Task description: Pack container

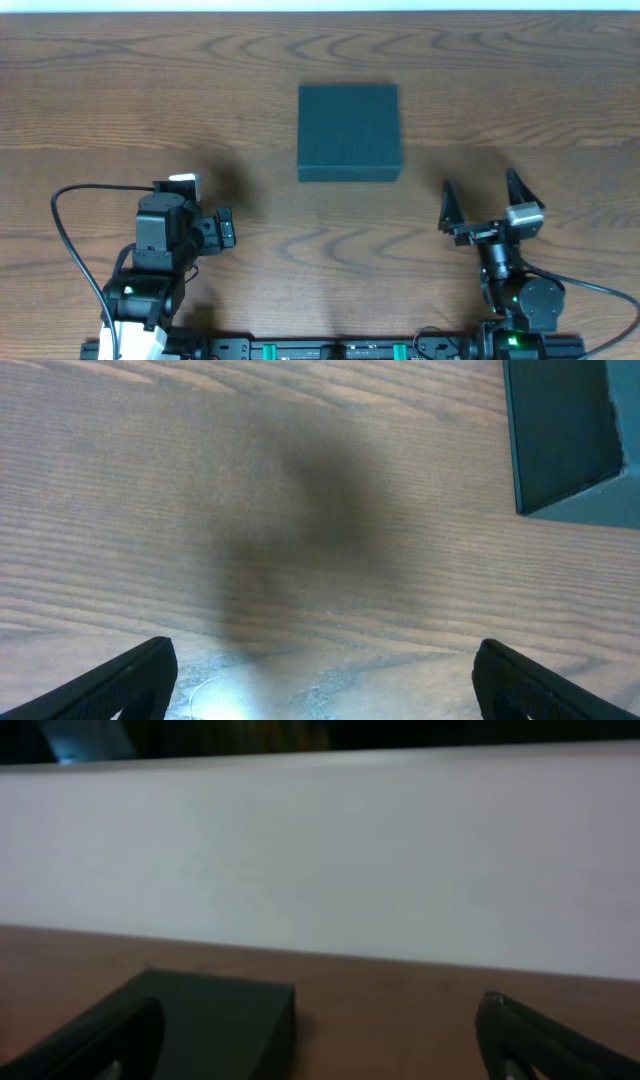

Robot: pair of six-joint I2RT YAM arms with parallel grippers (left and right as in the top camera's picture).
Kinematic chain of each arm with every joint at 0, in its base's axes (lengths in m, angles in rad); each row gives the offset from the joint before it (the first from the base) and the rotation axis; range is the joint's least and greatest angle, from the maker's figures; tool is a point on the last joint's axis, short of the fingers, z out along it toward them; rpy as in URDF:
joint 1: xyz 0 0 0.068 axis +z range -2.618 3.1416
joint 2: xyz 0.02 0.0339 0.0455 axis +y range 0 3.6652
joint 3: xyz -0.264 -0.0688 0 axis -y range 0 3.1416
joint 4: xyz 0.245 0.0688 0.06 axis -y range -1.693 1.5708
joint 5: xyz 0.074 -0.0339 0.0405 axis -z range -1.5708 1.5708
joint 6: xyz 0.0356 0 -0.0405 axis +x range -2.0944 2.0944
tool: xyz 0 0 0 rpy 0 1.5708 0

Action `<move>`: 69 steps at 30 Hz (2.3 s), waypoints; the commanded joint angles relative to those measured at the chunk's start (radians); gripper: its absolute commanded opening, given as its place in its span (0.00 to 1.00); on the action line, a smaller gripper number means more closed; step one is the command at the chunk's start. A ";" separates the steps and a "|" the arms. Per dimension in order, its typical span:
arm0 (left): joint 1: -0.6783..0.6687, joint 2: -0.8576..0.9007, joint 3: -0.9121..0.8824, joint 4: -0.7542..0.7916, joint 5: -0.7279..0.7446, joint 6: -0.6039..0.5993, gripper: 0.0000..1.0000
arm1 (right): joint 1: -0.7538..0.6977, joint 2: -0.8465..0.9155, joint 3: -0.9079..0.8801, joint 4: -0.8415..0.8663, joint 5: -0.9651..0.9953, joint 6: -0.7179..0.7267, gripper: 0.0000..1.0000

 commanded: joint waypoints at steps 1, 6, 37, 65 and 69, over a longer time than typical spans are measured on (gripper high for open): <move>0.006 -0.003 -0.006 0.000 -0.003 0.007 0.95 | 0.029 -0.064 -0.002 -0.066 0.092 -0.012 0.99; 0.006 -0.003 -0.006 0.000 -0.003 0.007 0.95 | 0.031 -0.195 -0.002 -0.282 0.200 -0.012 0.99; 0.006 -0.003 -0.006 0.000 -0.003 0.007 0.95 | 0.039 -0.290 -0.002 -0.520 0.109 -0.009 0.99; 0.079 -0.728 -0.489 0.729 0.022 0.385 0.95 | 0.039 -0.290 -0.002 -0.520 0.109 -0.009 0.99; 0.083 -0.753 -0.533 0.709 0.027 0.386 0.95 | 0.039 -0.290 -0.002 -0.520 0.109 -0.009 0.99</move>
